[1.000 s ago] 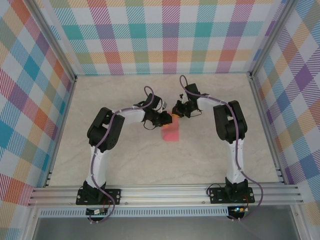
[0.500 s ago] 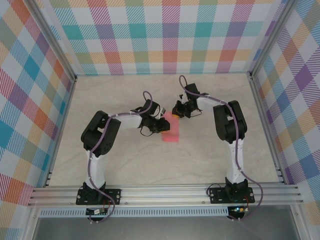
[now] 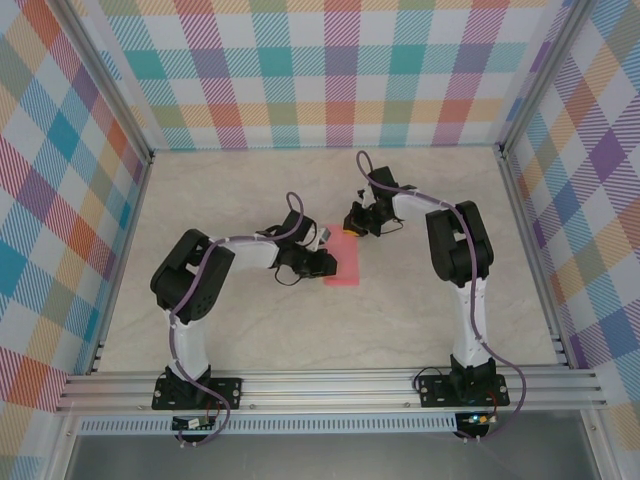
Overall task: Fold a paper plane with a square sheet of paper (fold left side to right side)
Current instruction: First fold the square sheet of paper in half at the center of the table.
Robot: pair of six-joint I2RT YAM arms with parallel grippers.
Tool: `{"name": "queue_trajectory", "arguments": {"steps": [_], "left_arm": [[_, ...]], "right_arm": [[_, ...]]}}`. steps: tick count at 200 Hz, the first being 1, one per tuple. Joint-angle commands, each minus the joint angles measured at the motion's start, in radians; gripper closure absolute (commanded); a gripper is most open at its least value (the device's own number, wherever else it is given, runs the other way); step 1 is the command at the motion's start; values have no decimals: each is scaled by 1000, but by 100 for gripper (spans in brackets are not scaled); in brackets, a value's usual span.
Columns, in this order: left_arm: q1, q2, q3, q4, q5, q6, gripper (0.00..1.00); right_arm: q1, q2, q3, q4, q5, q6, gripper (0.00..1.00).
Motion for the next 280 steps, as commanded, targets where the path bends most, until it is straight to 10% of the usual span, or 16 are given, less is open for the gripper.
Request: {"name": "queue_trajectory", "arguments": {"steps": [1,184,280], "left_arm": [[-39,-35,-43,-57,44,49,79],[-73,-234,-127,-76,52,95,77],[98,-62,124,-52,-37,-112,68]], "right_arm": [[4,50,6,-71,60,-19,99],[4,11,21,-24,5,-37,96],[4,-439,-244,-109,157,-147,42]]}}
